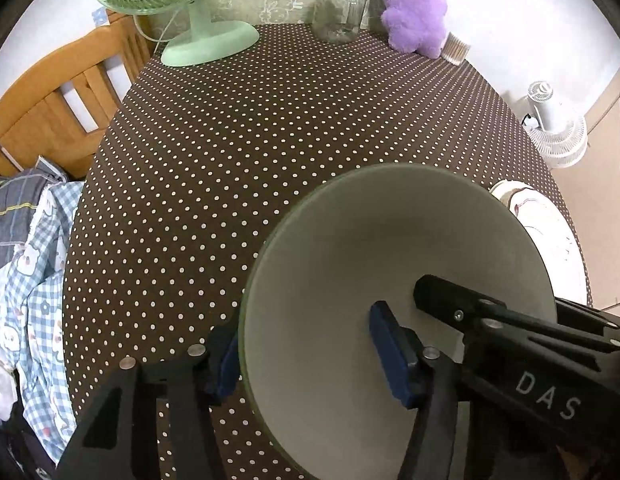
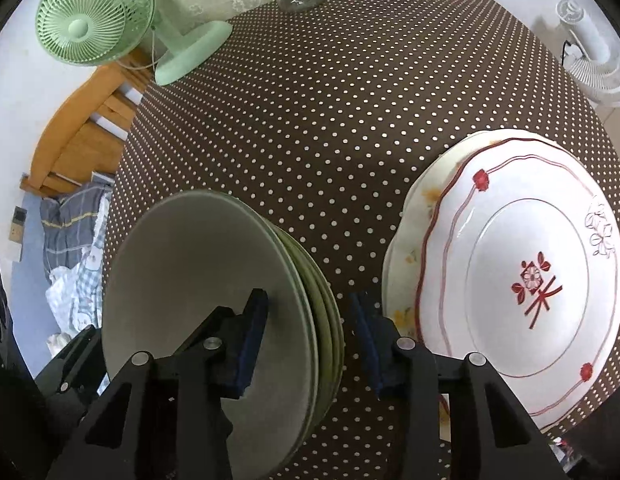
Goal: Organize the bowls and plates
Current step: 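Close both grippers on the rim of the nested bowl stack, then lift the bowl stack with both grippers over the plate stack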
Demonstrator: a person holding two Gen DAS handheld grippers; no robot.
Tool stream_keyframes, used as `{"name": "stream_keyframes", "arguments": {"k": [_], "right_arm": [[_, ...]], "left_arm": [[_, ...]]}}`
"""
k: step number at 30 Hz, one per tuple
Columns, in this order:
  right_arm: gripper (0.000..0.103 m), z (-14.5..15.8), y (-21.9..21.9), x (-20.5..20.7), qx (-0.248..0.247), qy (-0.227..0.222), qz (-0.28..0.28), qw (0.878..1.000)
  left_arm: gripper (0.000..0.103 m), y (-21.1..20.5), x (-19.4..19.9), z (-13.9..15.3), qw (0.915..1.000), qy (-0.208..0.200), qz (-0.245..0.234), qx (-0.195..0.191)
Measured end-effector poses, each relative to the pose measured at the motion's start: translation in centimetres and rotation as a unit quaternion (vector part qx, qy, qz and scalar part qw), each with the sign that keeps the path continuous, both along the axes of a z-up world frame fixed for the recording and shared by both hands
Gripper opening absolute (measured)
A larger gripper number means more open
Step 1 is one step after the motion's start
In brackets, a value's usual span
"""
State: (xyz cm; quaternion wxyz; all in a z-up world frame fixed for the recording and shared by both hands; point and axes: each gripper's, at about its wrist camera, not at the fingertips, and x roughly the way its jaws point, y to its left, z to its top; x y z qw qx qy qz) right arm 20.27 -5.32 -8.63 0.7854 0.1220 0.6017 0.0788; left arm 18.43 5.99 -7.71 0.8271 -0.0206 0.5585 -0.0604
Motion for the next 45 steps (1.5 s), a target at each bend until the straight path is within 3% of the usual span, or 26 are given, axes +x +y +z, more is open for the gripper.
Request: {"name": "stream_keyframes", "arguments": {"k": [4,21,34,45], "right_arm": [[0.038,-0.1,0.3,0.1,0.004,0.000,0.003,1.000],[0.038,0.6,1.3,-0.6,-0.019,-0.009,0.004,1.000],[0.038,3.7,0.5,-2.8,-0.031,-0.039,-0.026,0.998],[0.038,5.8,-1.4,-3.7,-0.023,-0.068,-0.009,0.997]], "left_arm": [[0.054,-0.1,-0.1,0.0,0.9999,-0.004,-0.007,-0.007],[0.051,-0.2,-0.8,0.9,0.9997,-0.003,-0.017,-0.014],[0.051,-0.5,-2.5,3.9,0.9984,-0.032,-0.040,-0.024],[0.051,-2.2,-3.3,5.7,0.9984,-0.049,-0.019,-0.019]]}}
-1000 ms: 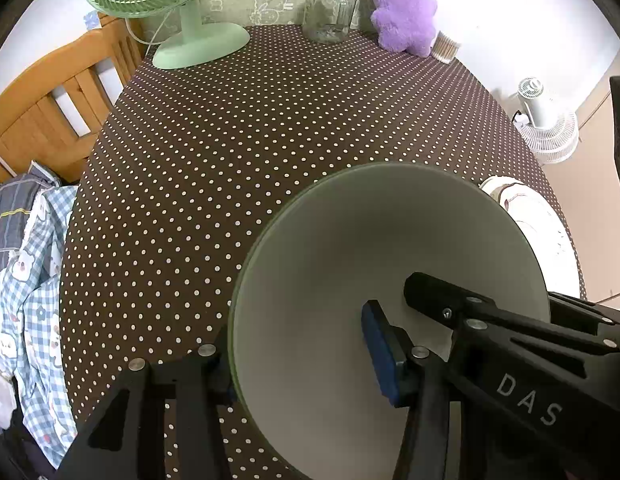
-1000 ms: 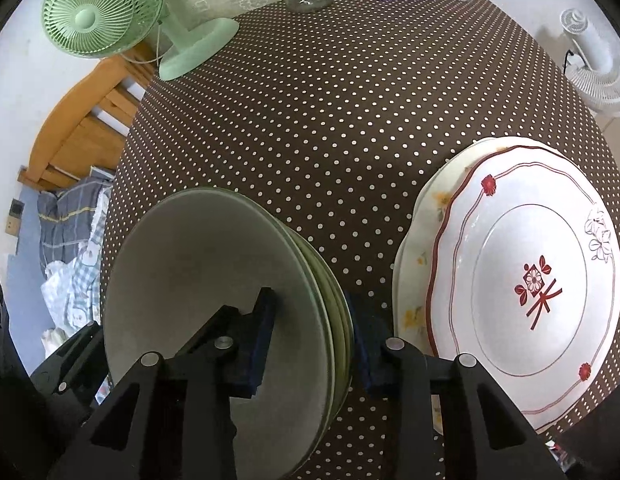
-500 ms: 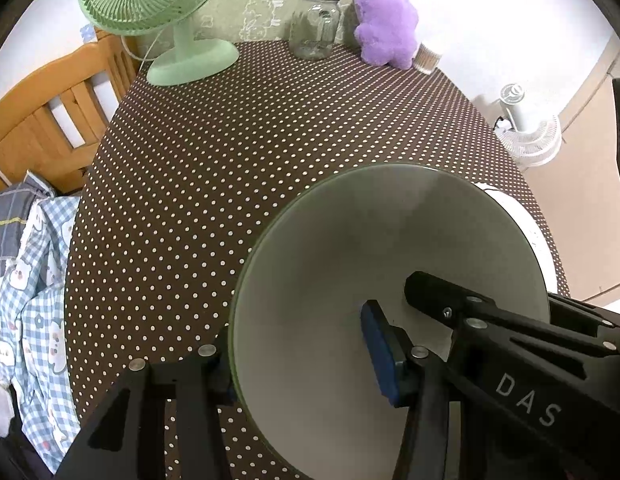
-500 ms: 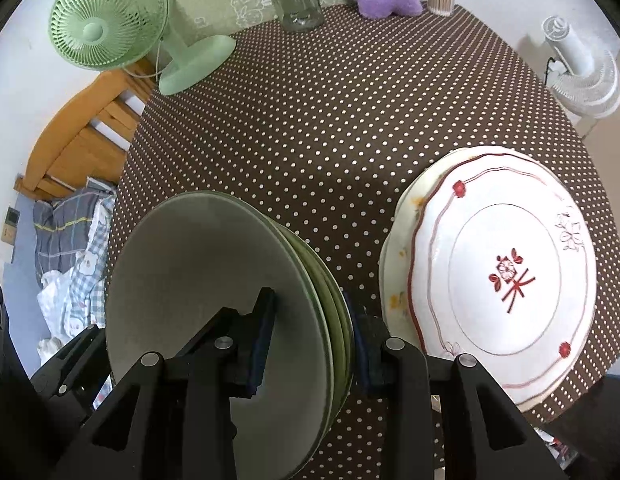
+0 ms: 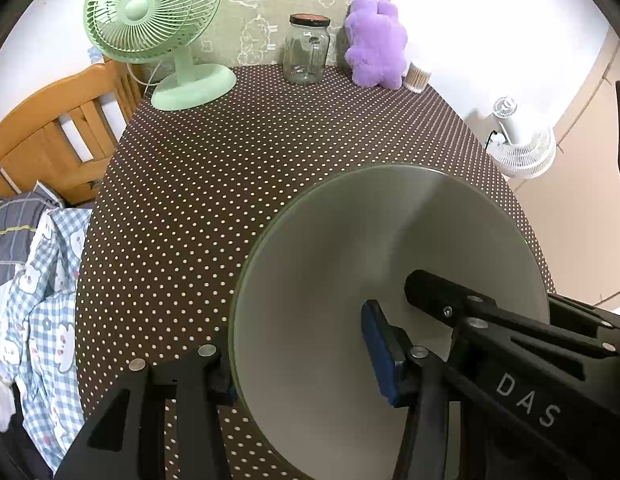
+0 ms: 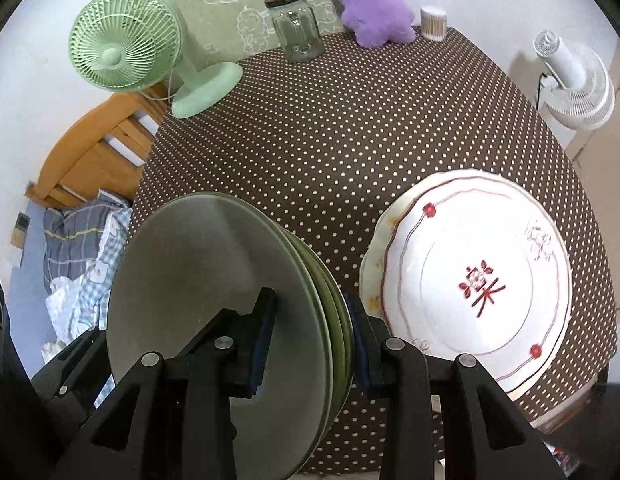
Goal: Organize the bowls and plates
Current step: 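Lift the bowl stack with both grippers over the plate stack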
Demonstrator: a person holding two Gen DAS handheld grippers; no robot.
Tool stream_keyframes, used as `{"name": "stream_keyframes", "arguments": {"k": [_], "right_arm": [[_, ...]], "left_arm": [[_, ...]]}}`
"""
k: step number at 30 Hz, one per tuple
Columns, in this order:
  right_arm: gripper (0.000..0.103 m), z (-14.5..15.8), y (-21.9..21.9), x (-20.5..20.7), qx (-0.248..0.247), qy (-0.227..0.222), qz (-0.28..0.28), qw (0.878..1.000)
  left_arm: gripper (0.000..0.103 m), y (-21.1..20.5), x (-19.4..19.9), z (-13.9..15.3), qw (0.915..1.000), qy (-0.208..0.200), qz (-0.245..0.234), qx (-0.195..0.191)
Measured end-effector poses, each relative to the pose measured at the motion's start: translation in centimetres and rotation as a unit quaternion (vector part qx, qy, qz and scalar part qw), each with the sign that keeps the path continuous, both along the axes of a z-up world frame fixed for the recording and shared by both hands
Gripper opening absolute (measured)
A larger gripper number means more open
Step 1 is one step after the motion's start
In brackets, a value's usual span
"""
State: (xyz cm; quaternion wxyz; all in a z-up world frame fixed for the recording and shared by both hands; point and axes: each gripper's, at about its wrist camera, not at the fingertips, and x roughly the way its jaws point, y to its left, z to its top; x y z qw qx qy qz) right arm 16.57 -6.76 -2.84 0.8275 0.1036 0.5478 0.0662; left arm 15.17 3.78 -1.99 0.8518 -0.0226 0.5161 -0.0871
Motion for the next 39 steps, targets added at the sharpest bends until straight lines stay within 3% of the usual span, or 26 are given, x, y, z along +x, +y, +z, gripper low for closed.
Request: {"name": "stream_keyframes", "arguments": {"k": [24,39], "right_arm": [[0.038,2.3,-8.4,0.0,-0.004,-0.022,0.027,0.999],[0.038,0.9,-13.7,1.1,-0.005,-0.002,0.017,1.000]], "left_arm": [[0.050,-8.4,-1.0,1.1,0.9993,-0.017,0.032,-0.005],[0.050,-14.0,1.3,-0.8,0.9996,0.006,0.027,-0.006]]}}
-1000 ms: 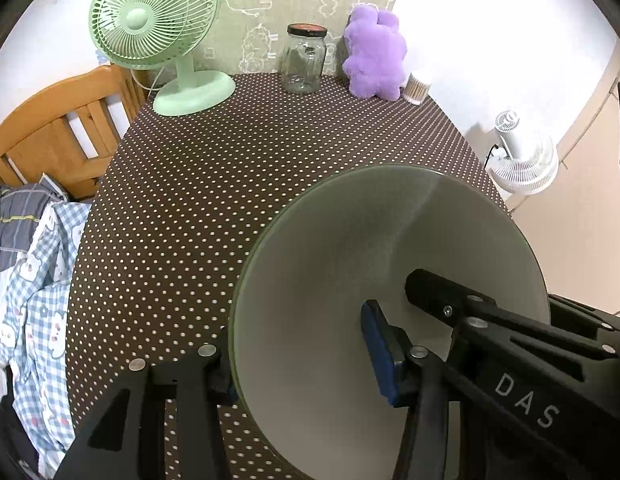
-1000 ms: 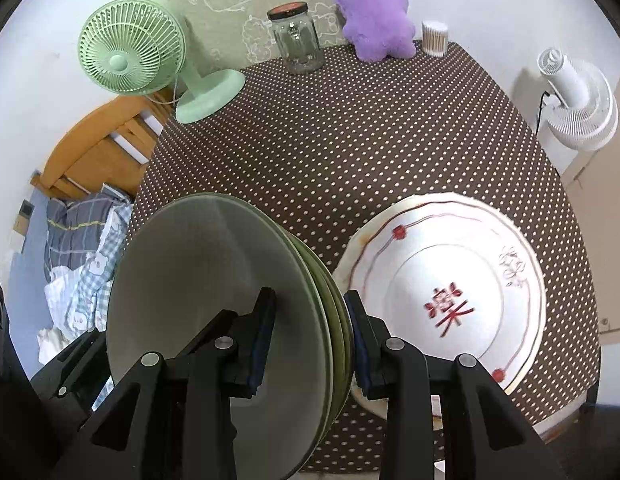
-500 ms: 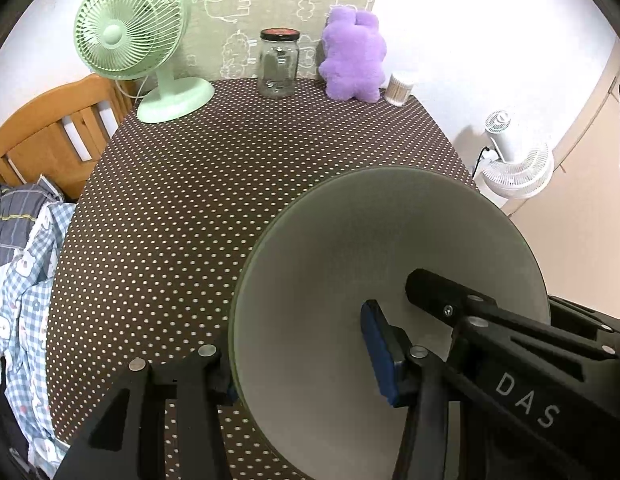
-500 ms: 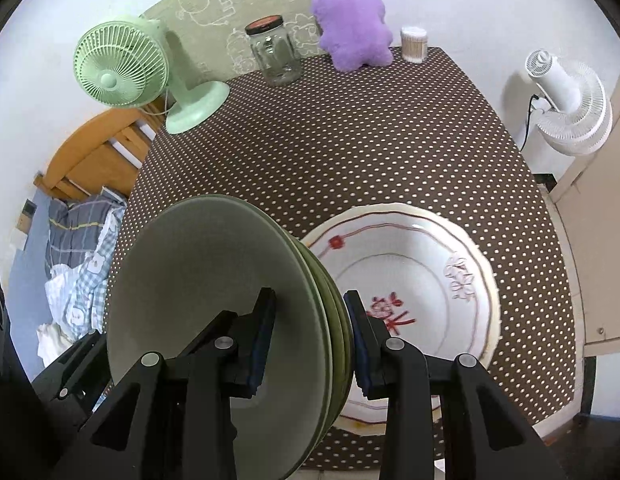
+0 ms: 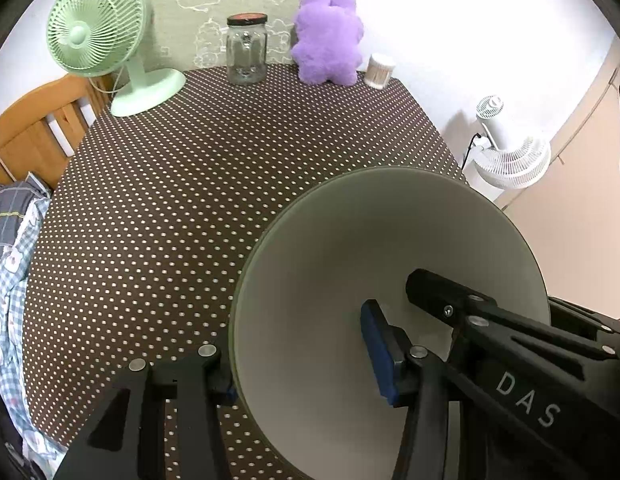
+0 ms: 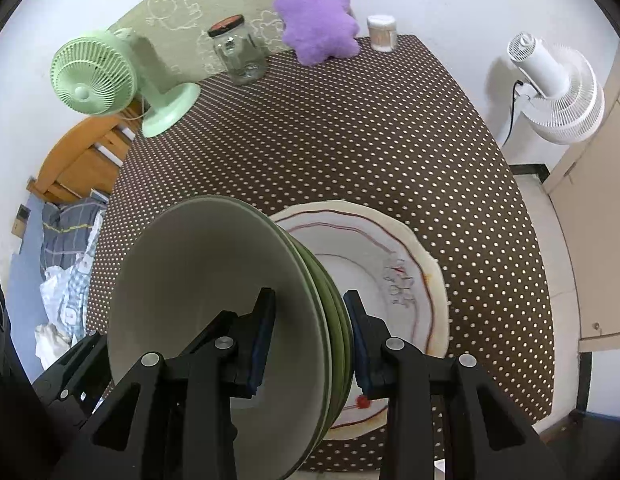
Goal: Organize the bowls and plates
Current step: 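Lift the bowl stack with both grippers over the plate stack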
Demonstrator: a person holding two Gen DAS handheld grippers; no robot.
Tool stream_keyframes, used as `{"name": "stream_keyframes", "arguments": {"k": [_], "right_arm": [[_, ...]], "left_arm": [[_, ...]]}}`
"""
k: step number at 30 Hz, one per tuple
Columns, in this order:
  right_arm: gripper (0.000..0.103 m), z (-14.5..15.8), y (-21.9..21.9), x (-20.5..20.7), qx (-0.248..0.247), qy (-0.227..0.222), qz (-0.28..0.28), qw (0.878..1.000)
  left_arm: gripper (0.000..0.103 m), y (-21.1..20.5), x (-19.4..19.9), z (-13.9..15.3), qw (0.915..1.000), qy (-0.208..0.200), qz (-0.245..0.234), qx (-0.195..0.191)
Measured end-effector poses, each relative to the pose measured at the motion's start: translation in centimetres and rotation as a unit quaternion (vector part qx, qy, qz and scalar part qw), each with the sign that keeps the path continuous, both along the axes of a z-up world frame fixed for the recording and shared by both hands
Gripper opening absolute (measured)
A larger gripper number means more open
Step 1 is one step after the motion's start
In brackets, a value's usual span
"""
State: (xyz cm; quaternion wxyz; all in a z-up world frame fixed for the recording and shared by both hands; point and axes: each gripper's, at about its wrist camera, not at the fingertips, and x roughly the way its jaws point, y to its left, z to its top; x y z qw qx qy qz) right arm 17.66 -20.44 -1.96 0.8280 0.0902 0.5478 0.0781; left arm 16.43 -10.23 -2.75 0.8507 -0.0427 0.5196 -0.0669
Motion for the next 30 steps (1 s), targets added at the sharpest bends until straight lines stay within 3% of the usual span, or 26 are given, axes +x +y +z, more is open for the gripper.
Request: {"name": "stream_keyframes", "arguments": {"k": [16,30], "right_arm": [[0.038,-2.9,-3.2,1.9,-0.003,0.036,-0.002,0.999],[0.038,-3.7,-3.7,3.1,0.004,0.039,-0.002,0.999]], "left_arm": [[0.050,-2.6,1.5,-2.7,0.9994,0.033,0.005,-0.004],[0.049,-3.2,1.8,-2.7,0.9996,0.018,0.005,0.021]]}}
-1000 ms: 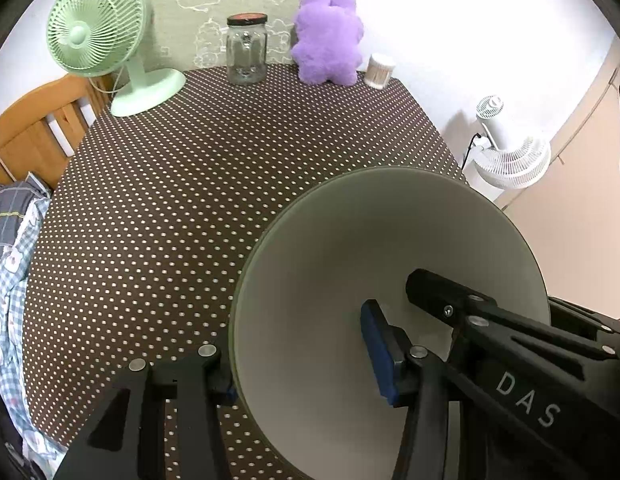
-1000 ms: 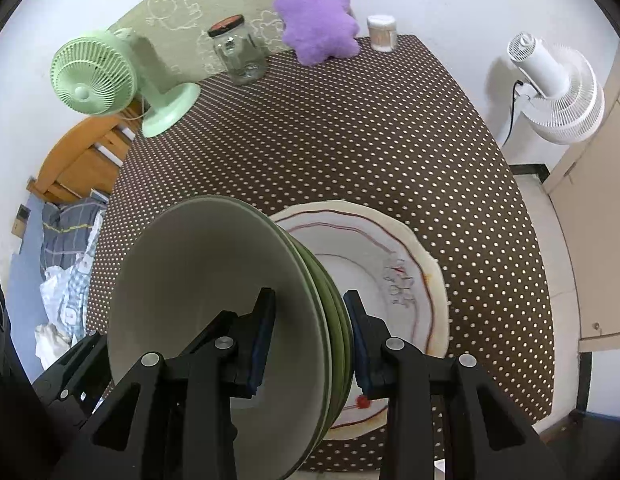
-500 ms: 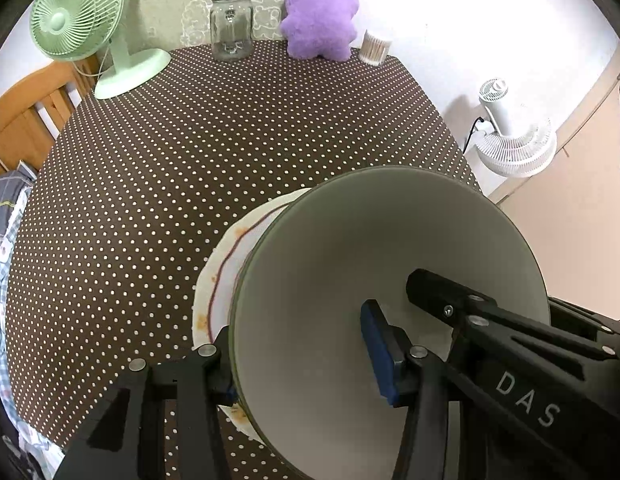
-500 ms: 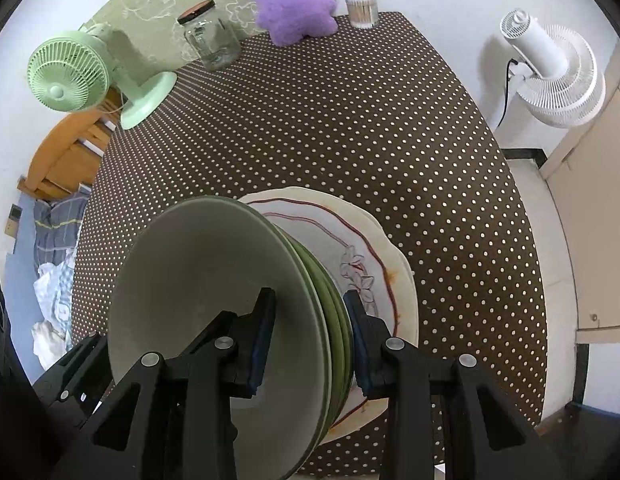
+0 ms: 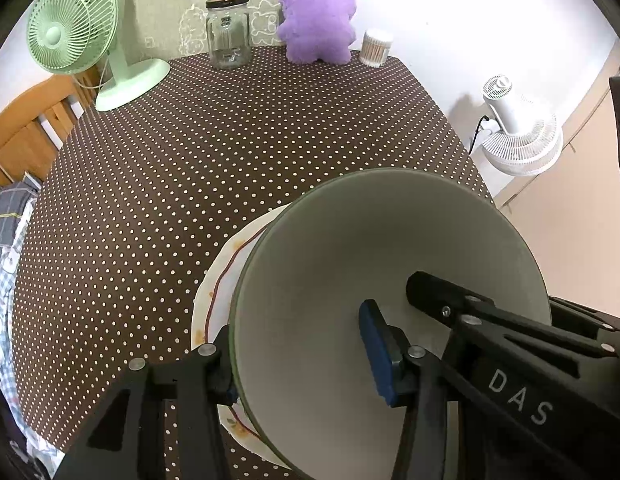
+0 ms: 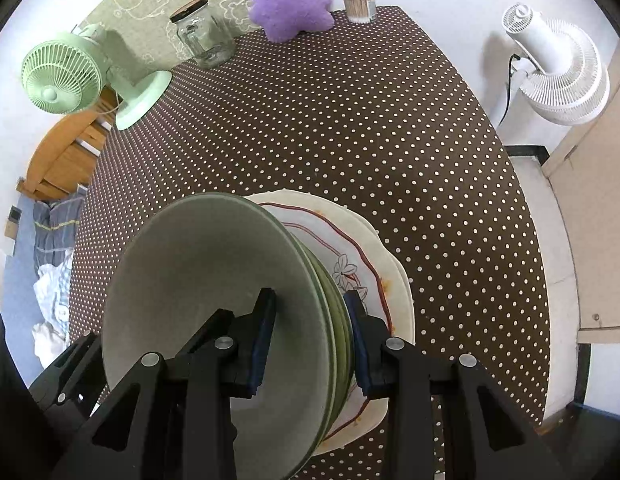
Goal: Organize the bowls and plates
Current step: 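Lift the bowl stack with both grippers over the plate stack, then lower the bowl stack onto the red-character plate with both grippers, then open both grippers and pull them back from the stack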
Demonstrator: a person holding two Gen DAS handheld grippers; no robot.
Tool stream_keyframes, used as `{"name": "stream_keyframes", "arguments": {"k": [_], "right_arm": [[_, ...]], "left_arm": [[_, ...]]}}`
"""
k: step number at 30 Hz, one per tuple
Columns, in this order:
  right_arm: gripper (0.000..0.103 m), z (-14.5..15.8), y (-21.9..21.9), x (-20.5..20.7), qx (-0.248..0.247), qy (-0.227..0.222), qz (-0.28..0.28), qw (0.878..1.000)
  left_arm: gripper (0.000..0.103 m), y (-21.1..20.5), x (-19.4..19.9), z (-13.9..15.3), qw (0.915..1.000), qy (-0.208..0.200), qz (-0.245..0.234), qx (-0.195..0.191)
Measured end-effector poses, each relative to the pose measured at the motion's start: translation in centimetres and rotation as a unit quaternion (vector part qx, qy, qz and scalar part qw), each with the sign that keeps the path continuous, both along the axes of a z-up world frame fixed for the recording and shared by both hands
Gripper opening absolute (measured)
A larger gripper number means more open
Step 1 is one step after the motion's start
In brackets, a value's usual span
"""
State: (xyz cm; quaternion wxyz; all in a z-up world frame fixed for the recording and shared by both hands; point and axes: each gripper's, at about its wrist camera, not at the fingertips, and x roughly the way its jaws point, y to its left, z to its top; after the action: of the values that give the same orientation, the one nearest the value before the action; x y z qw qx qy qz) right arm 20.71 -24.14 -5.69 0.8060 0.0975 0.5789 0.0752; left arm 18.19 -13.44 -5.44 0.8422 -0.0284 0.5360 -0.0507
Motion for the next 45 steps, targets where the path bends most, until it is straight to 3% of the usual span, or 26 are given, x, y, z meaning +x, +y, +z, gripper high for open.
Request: {"name": "stream_keyframes", "arguments": {"k": [14,17,20,25,37,41,45], "right_arm": [[0.039,0.3,-0.9,-0.7,0.001,-0.016,0.021,1.000],[0.041,0.4,-0.9,-1.0,0.005,-0.020,0.032,0.999],[0.052,0.6,-1.2,-1.2,0.007,-0.026,0.031,0.999],[0.060,1.4,-1.7,-1.8,0.001,-0.043,0.022,0.999],[0.061,5.9,-1.0,-4.6,-0.030,-0.113,-0.015,0.993],[0.061,7.6,0.1,-6.4,-0.036,-0.147,-0.026,0.988],[0.070,9.1,2.3,-8.5,-0.046,-0.182,-0.036,0.982]], "left_arm": [[0.057,-1.0,-0.4,0.2,0.9997,-0.003,0.019,0.012],[0.064,-1.3,-0.8,0.5,0.9995,-0.006,0.025,0.018],[0.066,-1.4,-1.1,1.0,0.9992,-0.017,0.027,0.024],[0.087,-0.9,-1.8,1.7,0.9986,-0.030,0.034,0.027],[0.090,1.9,-4.2,5.7,0.9939,-0.110,0.013,0.009],[0.090,4.1,-5.6,7.2,0.9882,-0.148,0.025,0.028],[0.090,6.9,-6.9,8.3,0.9842,-0.171,0.028,0.033]]}}
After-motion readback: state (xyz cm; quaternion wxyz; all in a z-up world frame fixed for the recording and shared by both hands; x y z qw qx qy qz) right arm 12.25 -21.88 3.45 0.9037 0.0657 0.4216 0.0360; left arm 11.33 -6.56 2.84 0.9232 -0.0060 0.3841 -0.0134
